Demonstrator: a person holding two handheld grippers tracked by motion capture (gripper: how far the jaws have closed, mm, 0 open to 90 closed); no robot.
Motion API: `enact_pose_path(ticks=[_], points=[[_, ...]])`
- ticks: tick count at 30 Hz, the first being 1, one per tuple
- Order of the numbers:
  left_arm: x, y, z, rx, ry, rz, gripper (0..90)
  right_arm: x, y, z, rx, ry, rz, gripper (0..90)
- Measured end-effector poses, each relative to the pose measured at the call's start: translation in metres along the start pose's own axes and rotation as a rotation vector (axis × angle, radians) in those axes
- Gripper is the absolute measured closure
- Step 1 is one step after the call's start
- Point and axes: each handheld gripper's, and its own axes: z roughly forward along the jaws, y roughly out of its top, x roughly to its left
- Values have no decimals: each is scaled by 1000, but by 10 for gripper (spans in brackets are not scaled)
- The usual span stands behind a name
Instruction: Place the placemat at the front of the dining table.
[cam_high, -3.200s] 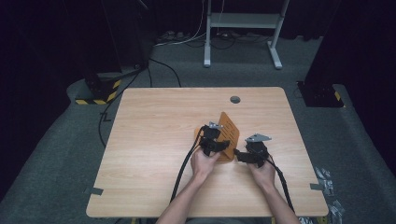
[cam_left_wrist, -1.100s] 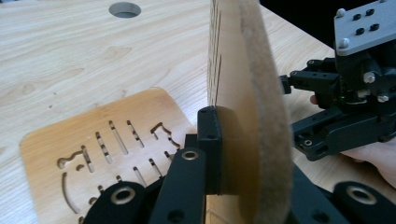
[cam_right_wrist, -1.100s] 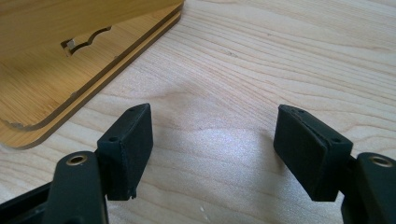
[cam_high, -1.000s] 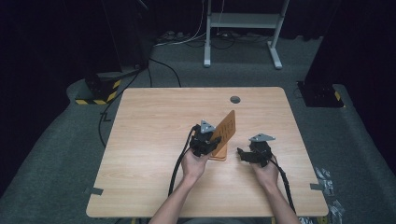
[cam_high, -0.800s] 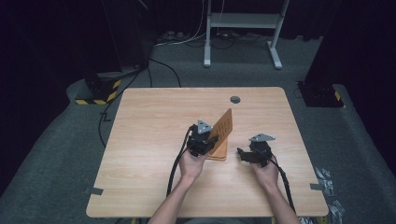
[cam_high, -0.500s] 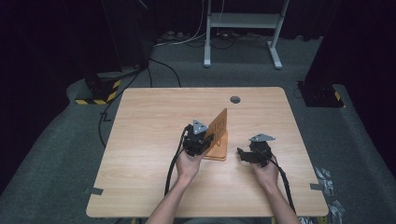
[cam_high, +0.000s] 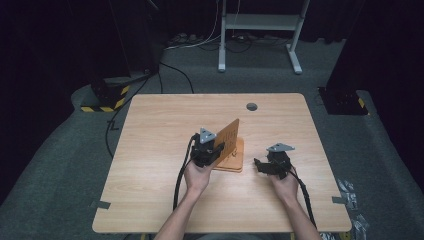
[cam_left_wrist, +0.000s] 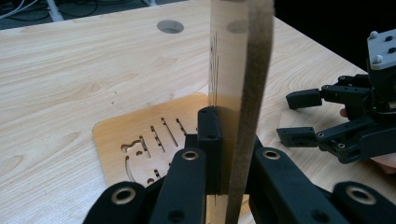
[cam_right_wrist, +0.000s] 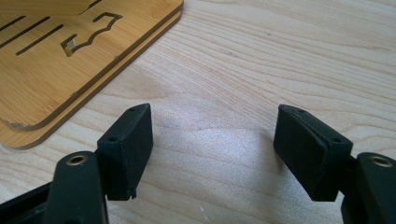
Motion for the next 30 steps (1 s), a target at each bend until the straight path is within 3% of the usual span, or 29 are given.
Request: enact_pose_path(ticks=[7, 18, 25, 30], points=[[2, 1, -8, 2, 28, 21, 862, 0, 0, 0, 0, 0, 0, 283], [5, 6, -15, -14, 47, -5, 862, 0, 0, 0, 0, 0, 0, 283], [12, 9, -24, -27, 67, 10, 862, 0, 0, 0, 0, -2, 2, 283], [16, 8, -29, -40, 82, -12, 861, 0, 0, 0, 0, -2, 2, 284]])
